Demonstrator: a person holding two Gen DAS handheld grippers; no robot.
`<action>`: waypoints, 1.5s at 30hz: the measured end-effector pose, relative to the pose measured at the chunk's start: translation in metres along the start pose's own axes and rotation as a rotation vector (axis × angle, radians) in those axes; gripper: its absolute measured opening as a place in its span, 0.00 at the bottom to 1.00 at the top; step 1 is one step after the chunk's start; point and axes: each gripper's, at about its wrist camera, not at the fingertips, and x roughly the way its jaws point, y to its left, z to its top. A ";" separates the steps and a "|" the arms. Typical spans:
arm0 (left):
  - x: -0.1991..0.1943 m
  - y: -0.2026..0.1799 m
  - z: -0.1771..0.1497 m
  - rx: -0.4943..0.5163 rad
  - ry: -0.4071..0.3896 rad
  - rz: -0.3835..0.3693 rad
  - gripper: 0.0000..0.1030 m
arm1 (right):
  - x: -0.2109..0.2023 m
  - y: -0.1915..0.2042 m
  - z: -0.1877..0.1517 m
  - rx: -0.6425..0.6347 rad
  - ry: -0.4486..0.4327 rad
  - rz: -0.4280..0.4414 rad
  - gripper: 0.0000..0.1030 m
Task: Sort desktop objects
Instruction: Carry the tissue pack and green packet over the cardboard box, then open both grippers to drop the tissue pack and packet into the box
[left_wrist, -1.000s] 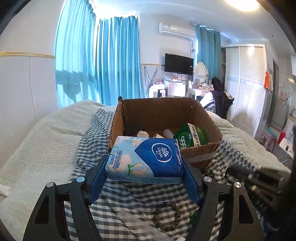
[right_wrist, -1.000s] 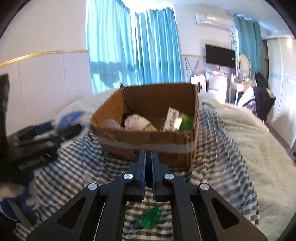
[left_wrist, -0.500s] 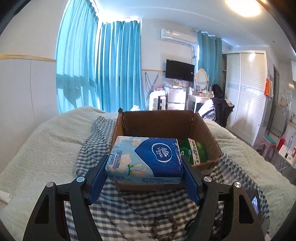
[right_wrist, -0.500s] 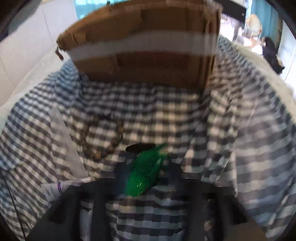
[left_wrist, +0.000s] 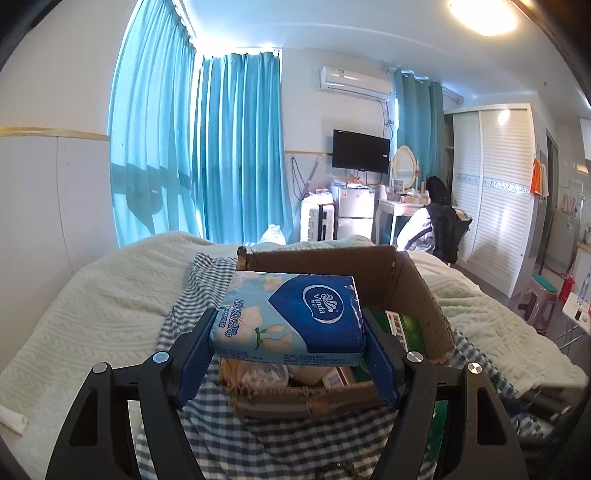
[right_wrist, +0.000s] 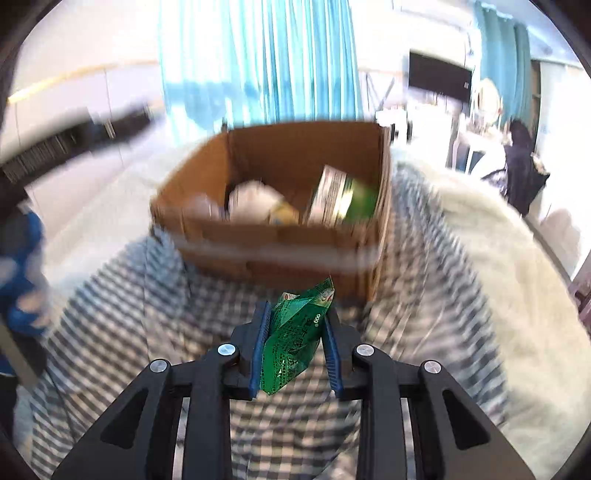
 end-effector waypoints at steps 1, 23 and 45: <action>0.002 0.001 0.002 0.000 -0.002 -0.001 0.73 | -0.004 -0.002 0.009 0.001 -0.024 -0.002 0.26; 0.110 0.004 0.037 0.064 -0.004 -0.025 0.73 | 0.055 -0.023 0.142 -0.040 -0.266 -0.064 0.26; 0.128 0.018 0.043 0.007 0.062 -0.011 1.00 | 0.091 -0.042 0.136 0.007 -0.285 -0.085 0.71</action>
